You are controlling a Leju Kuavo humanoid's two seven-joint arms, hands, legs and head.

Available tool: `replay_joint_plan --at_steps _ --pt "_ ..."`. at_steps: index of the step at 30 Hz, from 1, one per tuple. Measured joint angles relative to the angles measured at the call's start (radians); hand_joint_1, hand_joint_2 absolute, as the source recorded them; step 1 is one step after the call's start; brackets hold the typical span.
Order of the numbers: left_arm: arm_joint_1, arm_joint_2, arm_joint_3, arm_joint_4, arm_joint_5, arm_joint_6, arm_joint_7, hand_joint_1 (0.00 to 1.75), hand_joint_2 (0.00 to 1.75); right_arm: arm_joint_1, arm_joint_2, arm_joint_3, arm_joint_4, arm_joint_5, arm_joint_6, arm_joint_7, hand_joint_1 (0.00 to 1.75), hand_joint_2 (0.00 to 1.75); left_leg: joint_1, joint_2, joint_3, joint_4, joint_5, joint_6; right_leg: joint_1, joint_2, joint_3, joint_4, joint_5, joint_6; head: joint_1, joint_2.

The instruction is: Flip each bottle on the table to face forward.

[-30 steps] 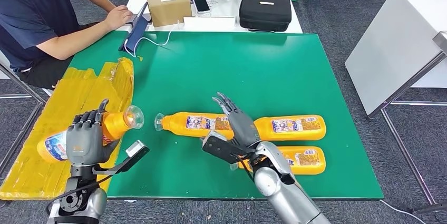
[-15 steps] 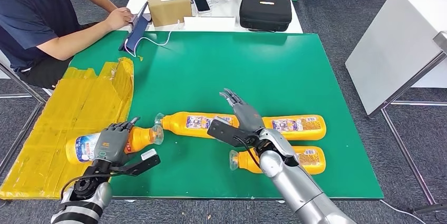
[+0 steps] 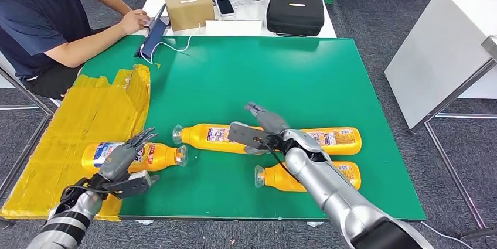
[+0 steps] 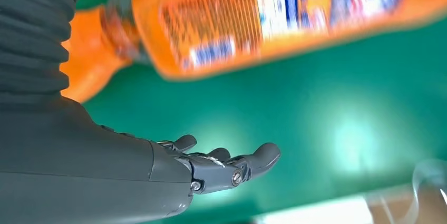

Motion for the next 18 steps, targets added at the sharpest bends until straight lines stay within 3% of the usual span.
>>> replay_joint_plan --at_steps 6,7,10,11,18 --pt "-0.046 -0.006 -0.045 0.024 0.269 -0.176 -0.043 0.00 0.00 -0.058 0.052 0.077 0.189 0.040 0.082 0.012 0.03 1.75 0.000 -0.001 -0.001 0.000 0.003 0.000 0.000 -0.002 -0.002 0.001 0.002 0.000 0.000 0.000" --pt "-0.048 -0.008 -0.053 0.024 0.308 -0.191 -0.043 0.00 0.00 -0.064 0.058 0.087 0.210 0.045 0.089 0.014 0.35 1.75 0.000 -0.001 -0.002 0.000 0.003 0.000 0.000 -0.002 -0.002 0.001 0.003 0.000 0.000 0.000" --pt "-0.050 -0.019 -0.074 0.011 0.432 -0.237 -0.044 0.00 0.00 -0.083 0.076 0.119 0.263 0.069 0.111 0.028 1.62 1.75 0.000 -0.001 -0.003 0.000 0.004 0.001 0.000 -0.002 -0.004 0.001 0.004 -0.002 0.000 0.000" --pt "-0.051 -0.024 -0.080 0.003 0.471 -0.251 -0.044 0.00 0.00 -0.088 0.083 0.129 0.278 0.080 0.116 0.035 1.74 1.75 0.000 0.000 -0.004 0.000 0.004 0.001 0.000 -0.002 -0.005 0.001 0.004 -0.003 0.000 0.000" --pt "-0.055 -0.072 -0.084 -0.056 0.636 -0.342 -0.044 0.00 0.00 -0.104 0.132 0.187 0.345 0.134 0.077 0.095 1.75 1.75 0.000 0.005 -0.003 0.000 0.004 0.001 0.000 0.001 -0.006 0.001 0.005 -0.003 0.000 0.000"
